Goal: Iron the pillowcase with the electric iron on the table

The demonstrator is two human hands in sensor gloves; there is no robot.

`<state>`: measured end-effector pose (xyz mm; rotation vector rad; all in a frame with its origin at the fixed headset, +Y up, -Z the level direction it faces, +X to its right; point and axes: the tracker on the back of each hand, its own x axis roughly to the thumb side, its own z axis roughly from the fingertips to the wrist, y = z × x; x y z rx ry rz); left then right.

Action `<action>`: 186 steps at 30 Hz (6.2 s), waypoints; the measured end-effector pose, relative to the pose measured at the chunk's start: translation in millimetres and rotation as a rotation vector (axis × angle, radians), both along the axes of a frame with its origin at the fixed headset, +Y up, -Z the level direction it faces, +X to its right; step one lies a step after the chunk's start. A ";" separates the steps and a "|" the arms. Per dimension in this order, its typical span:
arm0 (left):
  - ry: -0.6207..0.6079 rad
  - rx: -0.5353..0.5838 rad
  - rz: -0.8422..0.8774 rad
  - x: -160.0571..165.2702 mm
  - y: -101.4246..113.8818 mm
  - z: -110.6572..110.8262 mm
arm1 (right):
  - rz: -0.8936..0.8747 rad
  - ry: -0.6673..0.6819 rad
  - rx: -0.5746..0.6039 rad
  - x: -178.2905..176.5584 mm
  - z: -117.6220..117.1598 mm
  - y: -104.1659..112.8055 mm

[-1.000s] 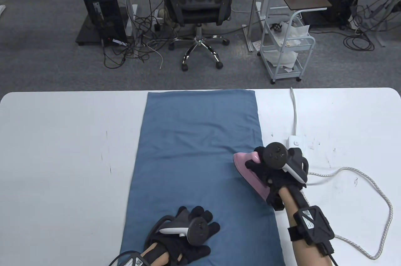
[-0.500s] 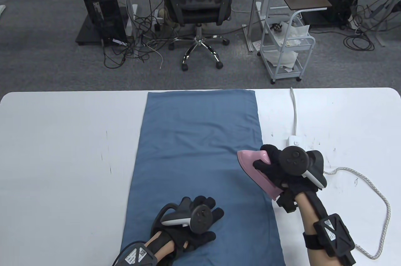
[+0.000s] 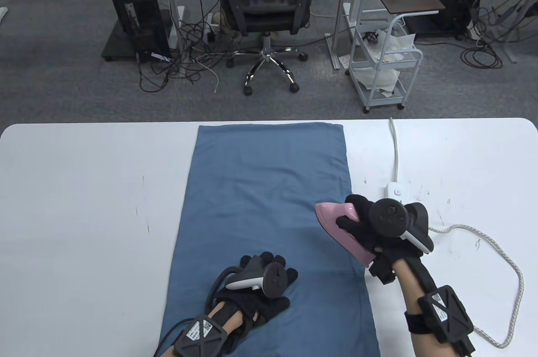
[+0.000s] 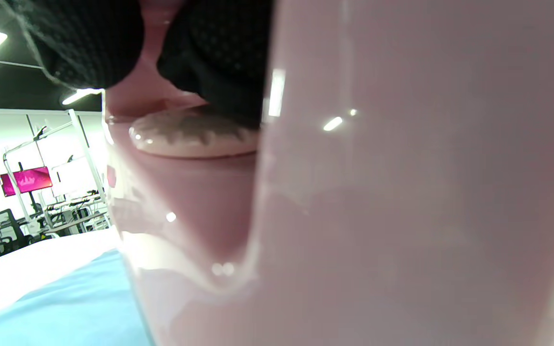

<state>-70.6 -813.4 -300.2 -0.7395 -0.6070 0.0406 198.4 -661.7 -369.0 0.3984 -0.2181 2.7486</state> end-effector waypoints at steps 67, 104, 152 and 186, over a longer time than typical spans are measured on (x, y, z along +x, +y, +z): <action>-0.010 -0.045 0.019 -5.6 -1.2 35.0 | 0.358 -0.126 -0.206 -117.7 -89.6 -58.3; -0.010 -0.043 0.016 -5.3 -0.4 35.7 | 0.339 0.173 -0.118 -163.7 -45.7 -47.1; -0.011 -0.044 0.016 -5.3 -0.4 35.7 | 0.399 0.220 -0.113 -271.4 -97.5 -62.1; -0.010 -0.039 0.012 -5.3 -1.1 35.9 | 0.454 0.111 -0.127 -259.2 -82.5 -61.8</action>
